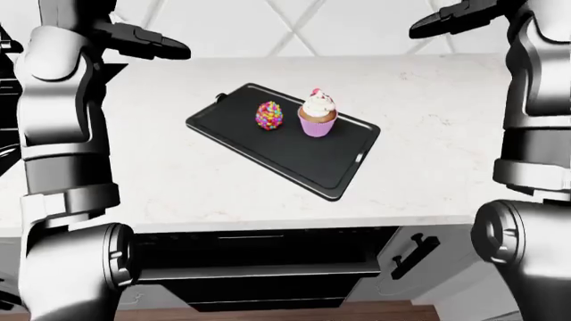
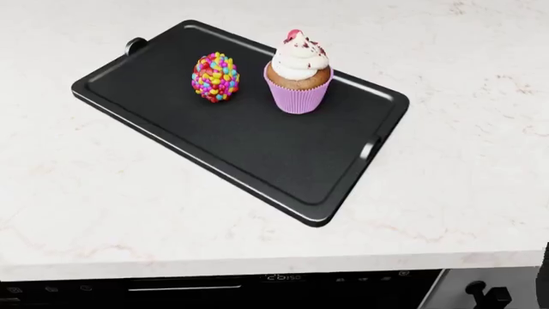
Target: Move the dessert items from the plate to the tray.
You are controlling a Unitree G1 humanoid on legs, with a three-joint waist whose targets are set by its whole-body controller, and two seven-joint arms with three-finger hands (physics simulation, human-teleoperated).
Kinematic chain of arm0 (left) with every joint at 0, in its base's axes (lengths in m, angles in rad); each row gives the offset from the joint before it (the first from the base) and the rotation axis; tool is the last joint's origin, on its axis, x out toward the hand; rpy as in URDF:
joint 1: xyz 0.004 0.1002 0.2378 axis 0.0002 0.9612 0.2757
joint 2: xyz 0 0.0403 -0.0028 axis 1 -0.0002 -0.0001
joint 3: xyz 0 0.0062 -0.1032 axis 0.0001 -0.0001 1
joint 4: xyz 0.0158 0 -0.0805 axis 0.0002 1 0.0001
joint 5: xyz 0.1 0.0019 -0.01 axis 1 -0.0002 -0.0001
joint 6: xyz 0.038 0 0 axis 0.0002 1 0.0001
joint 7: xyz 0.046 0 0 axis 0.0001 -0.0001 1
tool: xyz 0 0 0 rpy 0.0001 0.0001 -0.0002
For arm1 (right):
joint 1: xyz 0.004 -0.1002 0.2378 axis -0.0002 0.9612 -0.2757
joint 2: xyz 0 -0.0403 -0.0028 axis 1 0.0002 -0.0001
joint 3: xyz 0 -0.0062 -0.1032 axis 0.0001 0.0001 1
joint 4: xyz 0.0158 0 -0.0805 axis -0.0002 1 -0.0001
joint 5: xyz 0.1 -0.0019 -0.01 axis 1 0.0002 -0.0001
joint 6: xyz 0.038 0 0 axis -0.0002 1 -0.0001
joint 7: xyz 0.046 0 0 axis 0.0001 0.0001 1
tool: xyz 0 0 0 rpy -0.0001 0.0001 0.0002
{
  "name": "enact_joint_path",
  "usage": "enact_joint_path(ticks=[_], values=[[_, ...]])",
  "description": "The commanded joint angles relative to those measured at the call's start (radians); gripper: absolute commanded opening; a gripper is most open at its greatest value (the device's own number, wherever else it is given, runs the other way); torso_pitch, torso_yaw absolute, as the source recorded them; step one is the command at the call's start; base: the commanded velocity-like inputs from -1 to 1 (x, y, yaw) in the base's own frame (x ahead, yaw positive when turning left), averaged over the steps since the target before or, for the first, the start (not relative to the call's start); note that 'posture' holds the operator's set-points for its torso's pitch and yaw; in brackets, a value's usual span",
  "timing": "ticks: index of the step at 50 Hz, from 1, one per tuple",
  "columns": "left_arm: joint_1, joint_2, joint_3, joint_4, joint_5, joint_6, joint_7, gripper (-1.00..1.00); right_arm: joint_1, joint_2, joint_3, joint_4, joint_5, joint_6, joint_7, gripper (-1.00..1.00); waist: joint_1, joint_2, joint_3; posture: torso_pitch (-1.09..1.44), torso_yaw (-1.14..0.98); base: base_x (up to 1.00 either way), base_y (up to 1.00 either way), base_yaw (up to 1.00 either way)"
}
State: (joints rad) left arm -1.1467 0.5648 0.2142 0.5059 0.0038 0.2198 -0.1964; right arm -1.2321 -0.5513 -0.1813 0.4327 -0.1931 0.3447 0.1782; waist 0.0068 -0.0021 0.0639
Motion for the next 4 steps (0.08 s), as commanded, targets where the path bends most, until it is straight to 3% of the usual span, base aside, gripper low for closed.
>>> enact_joint_path(ticks=[1,4], values=[[0.008,0.022,0.018,-0.110,-0.021,0.016,0.008,1.00,0.012,-0.026,-0.018,-0.112,0.004,0.041,0.011,1.00,0.002,0.000,-0.035,0.00,0.00,0.00,0.00,0.00],[0.121,0.042,0.061,-0.290,-0.057,0.095,0.020,1.00,0.124,-0.046,-0.065,-0.272,0.031,0.124,0.016,1.00,0.000,0.000,-0.035,0.00,0.00,0.00,0.00,0.00]])
